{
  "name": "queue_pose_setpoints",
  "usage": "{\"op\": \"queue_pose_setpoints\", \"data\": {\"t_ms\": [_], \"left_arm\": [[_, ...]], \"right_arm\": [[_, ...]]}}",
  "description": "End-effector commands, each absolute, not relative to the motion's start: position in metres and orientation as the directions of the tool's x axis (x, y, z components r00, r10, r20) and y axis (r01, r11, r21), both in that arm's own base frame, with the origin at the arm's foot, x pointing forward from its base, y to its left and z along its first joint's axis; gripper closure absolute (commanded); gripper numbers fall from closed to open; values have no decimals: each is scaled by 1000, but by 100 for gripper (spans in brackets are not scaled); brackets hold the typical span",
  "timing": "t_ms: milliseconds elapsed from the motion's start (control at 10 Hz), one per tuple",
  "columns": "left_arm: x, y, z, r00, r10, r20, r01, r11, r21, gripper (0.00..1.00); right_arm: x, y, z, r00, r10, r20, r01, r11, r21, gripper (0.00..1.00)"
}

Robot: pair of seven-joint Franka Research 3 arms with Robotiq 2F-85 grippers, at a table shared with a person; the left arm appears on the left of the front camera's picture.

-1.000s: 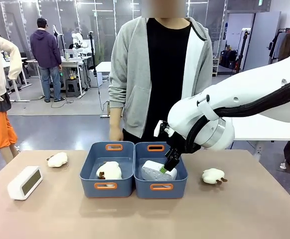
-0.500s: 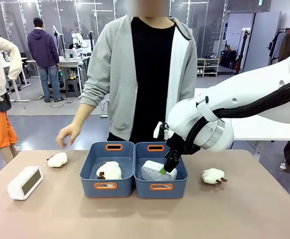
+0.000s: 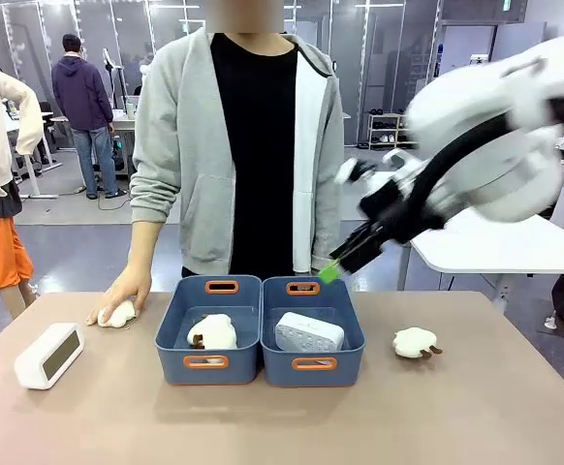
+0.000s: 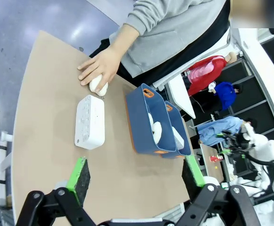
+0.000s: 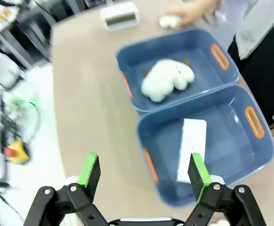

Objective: Sort the digital clocks into the basket.
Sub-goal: Pick up the Digital clock from the table and place it into the empty Plastic storage basket.

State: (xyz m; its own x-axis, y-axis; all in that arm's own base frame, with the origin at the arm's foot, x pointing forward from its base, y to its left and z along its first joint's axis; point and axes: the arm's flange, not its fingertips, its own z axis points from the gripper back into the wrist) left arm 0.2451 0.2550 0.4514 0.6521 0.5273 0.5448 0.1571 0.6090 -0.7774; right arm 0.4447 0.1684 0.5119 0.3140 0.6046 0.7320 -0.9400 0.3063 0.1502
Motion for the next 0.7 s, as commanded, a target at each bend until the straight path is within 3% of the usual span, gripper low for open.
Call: {"op": "queue_pose_setpoints", "data": {"t_ms": [0, 300, 600], "left_arm": [[247, 258, 451, 637, 525, 564, 189, 603, -775, 0], [247, 258, 451, 637, 525, 564, 189, 603, -775, 0], [247, 258, 451, 637, 525, 564, 189, 603, -775, 0]], "right_arm": [[433, 109, 508, 480, 444, 757, -871, 346, 349, 5], [385, -8, 503, 691, 144, 708, -710, 317, 629, 5], [299, -135, 490, 778, -136, 613, -516, 419, 747, 5]]}}
